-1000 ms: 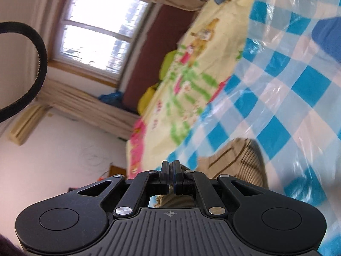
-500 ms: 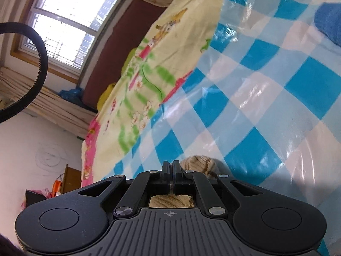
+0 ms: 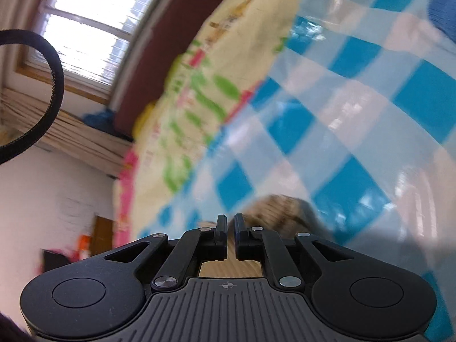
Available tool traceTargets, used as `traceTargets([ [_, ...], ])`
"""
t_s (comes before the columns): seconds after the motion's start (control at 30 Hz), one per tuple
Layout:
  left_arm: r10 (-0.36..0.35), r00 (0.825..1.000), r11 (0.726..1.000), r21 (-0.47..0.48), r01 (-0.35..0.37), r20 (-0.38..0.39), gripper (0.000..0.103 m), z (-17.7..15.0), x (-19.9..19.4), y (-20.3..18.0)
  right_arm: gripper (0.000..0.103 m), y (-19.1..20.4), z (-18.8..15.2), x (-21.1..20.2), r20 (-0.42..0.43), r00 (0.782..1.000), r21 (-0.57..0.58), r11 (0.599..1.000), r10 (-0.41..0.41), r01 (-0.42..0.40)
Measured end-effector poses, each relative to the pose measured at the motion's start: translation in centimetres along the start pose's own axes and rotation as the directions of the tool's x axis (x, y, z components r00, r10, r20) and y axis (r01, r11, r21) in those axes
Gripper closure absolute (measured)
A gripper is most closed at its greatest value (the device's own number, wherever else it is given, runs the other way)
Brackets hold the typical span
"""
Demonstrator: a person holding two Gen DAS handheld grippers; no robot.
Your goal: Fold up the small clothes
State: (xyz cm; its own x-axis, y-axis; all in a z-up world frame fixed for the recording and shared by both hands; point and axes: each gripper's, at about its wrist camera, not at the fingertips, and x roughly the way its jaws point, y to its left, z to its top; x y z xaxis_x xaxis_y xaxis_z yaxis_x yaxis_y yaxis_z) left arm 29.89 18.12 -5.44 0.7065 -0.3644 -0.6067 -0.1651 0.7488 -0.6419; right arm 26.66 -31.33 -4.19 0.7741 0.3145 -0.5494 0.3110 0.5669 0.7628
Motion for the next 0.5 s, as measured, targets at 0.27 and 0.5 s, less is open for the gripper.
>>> traceTargets([
  [0.27,0.032,0.991,0.994,0.096,-0.044,0.130,0.056,-0.3,-4.7,-0.7,0.074,2.4,-3.4,-5.0,-0.020,0.999,-0.309,0.950,-0.048,0.040],
  [0.5,0.009,0.999,0.974,0.227,-0.020,0.050,0.046,-5.0,-9.4,-0.7,0.068,-0.8,-7.4,-8.7,-0.078,0.992,-0.282,0.957,-0.097,0.071],
])
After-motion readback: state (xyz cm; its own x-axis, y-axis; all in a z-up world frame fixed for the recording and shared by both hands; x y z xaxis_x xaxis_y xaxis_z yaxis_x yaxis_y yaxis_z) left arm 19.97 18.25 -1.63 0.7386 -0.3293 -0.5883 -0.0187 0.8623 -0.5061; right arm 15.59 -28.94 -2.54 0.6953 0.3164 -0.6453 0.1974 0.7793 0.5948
